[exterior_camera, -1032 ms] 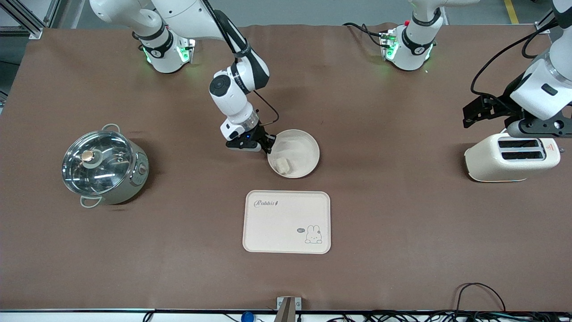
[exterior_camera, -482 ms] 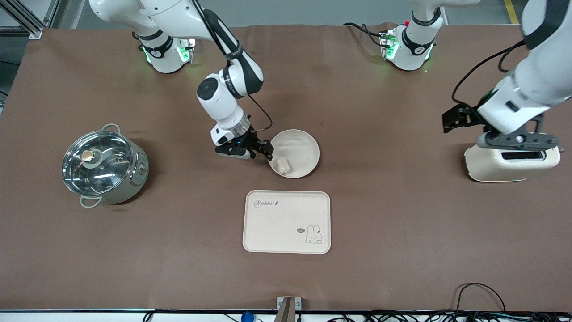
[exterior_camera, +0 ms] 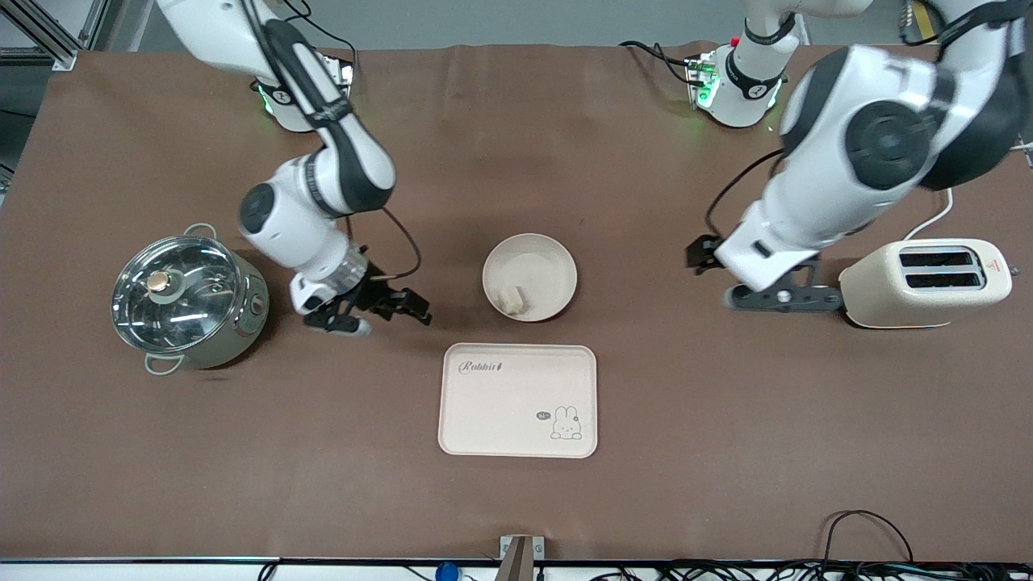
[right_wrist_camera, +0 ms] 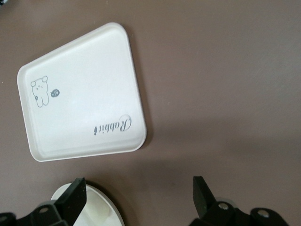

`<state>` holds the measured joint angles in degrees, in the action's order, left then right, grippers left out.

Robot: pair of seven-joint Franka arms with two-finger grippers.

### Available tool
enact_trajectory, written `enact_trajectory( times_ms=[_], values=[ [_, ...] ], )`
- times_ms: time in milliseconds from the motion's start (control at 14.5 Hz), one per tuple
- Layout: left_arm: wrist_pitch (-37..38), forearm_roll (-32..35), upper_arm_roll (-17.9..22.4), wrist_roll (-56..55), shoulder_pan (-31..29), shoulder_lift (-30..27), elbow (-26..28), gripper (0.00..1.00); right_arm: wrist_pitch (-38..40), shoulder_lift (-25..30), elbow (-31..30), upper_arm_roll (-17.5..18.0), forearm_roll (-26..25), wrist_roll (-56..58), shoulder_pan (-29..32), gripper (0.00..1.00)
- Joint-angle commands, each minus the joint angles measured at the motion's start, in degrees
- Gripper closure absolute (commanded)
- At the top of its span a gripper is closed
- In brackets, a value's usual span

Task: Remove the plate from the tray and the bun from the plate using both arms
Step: 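Set the plate on the table beside the tray and open the right gripper, then withdraw the right gripper while the left gripper reaches the bun on the plate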

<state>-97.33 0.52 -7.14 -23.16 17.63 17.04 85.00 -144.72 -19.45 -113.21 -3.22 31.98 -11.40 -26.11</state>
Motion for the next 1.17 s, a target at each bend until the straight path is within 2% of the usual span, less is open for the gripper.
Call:
enact_trajectory(
  times_ms=[0,138,344,482,757,826,894,1032,1101],
  values=[
    [-4.5,-0.9,0.0,-8.9,4.5,4.8,-0.9,0.00,15.6,1.4,9.5,-5.0,-8.4,-0.1,0.6,0.00],
    [-8.5,-0.9,0.0,-16.2,8.5,8.6,-0.9,0.00,27.1,4.1,15.3,-9.2,-16.0,-0.1,0.6,0.00],
    [-15.9,-1.6,0.0,-25.0,13.6,13.4,-0.9,0.00,39.7,8.8,23.2,-10.9,-27.5,-0.1,1.1,0.00],
    [-23.0,-2.6,0.0,-31.5,17.3,16.5,-0.7,0.03,43.8,11.6,26.5,-11.4,-30.1,2.5,4.7,0.00],
    [-32.3,-2.0,0.1,-39.1,21.7,22.1,-0.4,0.10,50.5,15.9,29.2,-12.2,-31.3,7.6,9.1,0.00],
    [-34.3,-2.0,0.1,-39.2,22.0,23.3,-0.4,0.12,52.9,16.2,30.2,-11.3,-32.8,8.6,11.6,0.00],
    [-36.5,-2.0,0.1,-39.4,22.4,24.4,-0.4,0.14,55.0,16.2,30.9,-8.9,-33.2,10.3,15.1,0.00],
    [-38.3,-1.9,0.2,-39.9,23.4,25.6,0.3,0.16,55.8,17.2,31.1,1.9,-33.5,12.5,26.6,0.00],
    [-39.1,-1.9,0.2,-40.0,23.3,26.2,0.3,0.17,56.6,18.0,30.9,4.7,-33.6,13.1,29.6,0.00]
  ],
)
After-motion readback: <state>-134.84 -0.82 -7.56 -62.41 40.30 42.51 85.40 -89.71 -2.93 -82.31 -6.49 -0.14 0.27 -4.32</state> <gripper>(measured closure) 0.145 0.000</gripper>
